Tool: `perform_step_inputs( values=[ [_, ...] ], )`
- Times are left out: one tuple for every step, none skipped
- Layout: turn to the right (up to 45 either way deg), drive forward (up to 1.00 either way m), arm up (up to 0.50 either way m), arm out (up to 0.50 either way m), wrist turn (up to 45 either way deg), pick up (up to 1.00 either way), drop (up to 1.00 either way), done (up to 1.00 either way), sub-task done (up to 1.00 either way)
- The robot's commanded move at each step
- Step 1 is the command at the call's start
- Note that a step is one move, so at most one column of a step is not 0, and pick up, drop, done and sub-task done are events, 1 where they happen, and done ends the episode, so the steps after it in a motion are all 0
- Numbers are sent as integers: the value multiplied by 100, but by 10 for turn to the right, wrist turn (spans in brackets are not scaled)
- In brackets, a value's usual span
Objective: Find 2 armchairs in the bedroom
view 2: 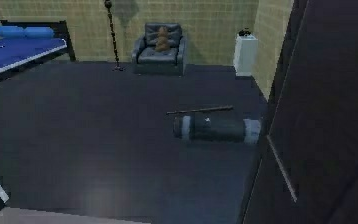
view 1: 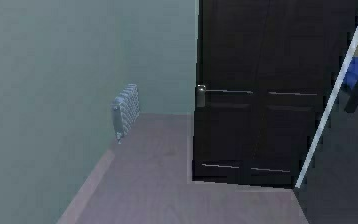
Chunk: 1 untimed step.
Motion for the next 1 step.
perform_step_inputs(
  values=[
    [0, 10, 0, 0, 0, 0, 0, 0, 0]
  ],
)
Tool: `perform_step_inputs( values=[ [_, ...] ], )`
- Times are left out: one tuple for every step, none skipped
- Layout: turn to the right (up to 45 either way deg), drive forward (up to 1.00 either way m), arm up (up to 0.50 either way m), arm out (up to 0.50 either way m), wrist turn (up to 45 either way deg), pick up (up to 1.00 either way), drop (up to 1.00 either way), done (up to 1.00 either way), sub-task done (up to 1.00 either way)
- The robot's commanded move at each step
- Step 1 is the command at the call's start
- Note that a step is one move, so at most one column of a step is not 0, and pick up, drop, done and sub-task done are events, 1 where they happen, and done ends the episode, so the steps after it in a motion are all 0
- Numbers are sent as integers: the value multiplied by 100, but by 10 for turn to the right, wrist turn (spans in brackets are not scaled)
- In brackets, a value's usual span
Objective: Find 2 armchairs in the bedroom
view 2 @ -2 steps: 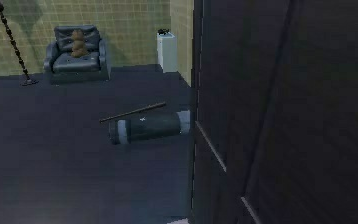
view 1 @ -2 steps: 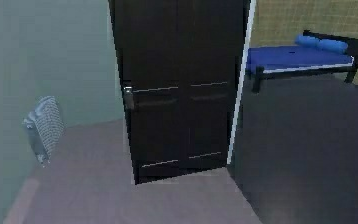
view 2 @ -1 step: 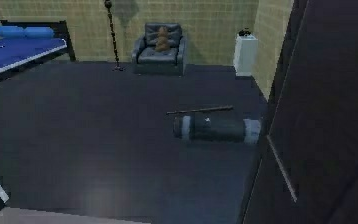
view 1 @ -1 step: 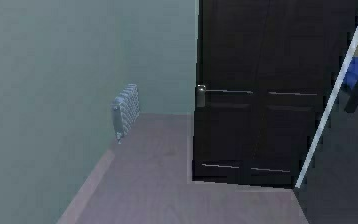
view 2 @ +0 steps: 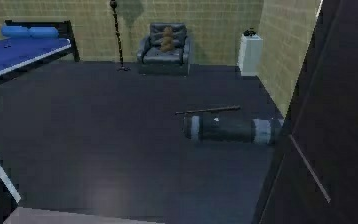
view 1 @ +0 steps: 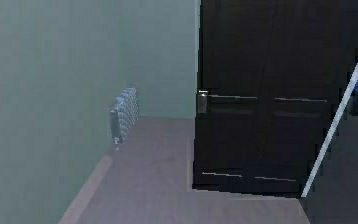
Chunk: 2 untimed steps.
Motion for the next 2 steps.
perform_step_inputs(
  values=[
    [450, 0, 0, 0, 0, 0, 0, 0, 0],
    [300, 0, 0, 0, 0, 0, 0, 0, 0]
  ],
)
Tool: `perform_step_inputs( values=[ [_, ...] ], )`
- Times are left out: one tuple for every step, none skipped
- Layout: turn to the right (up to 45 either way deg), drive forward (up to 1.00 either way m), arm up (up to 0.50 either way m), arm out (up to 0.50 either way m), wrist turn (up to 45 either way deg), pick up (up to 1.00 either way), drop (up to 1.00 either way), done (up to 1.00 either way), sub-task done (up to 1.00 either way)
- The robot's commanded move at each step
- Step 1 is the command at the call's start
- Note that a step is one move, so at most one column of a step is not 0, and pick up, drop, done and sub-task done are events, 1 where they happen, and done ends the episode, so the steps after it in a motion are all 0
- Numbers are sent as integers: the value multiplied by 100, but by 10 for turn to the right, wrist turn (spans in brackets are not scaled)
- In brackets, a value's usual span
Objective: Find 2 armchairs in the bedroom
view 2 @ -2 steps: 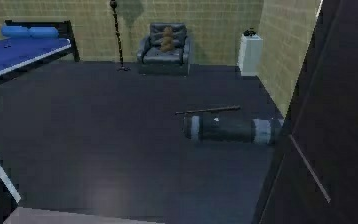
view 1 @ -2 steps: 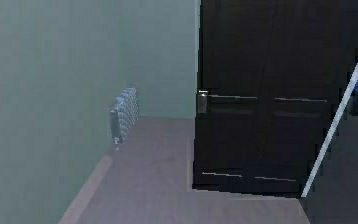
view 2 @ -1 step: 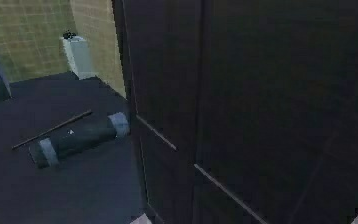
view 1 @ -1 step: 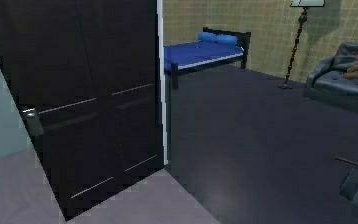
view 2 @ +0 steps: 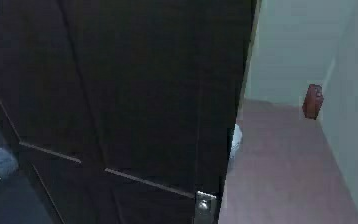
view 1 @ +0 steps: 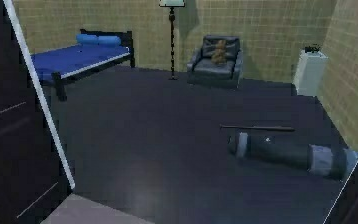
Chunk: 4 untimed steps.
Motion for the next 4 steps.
perform_step_inputs(
  values=[
    [0, 100, 0, 0, 0, 0, 0, 0, 0],
    [0, 45, 0, 0, 0, 0, 0, 0, 0],
    [30, 0, 0, 0, 0, 0, 0, 0, 0],
    [0, 100, 0, 0, 0, 0, 0, 0, 0]
  ],
)
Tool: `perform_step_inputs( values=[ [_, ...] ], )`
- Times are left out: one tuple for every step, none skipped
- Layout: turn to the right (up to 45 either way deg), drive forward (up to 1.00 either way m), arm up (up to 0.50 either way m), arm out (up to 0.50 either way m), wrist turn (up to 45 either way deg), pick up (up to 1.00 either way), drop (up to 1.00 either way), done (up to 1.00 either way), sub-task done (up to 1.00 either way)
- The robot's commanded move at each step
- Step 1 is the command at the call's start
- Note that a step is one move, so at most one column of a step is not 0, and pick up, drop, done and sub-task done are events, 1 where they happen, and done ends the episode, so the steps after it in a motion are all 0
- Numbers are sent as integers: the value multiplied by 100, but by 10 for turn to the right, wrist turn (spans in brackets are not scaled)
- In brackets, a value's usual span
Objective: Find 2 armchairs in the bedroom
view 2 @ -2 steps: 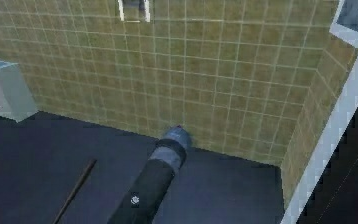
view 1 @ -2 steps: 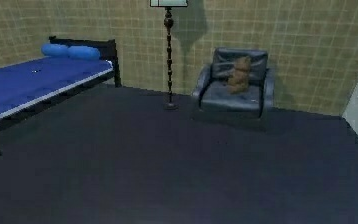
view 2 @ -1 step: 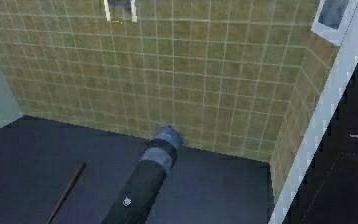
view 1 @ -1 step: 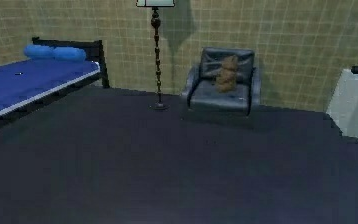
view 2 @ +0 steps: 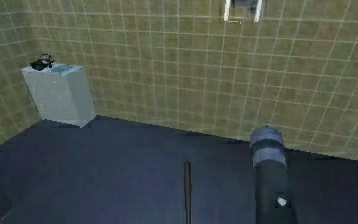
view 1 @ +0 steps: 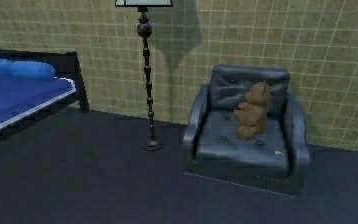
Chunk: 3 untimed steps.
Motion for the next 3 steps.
perform_step_inputs(
  values=[
    [90, 0, 0, 0, 0, 0, 0, 0, 0],
    [0, 30, 0, 0, 0, 0, 0, 0, 0],
    [450, 0, 0, 0, 0, 0, 0, 0, 0]
  ],
)
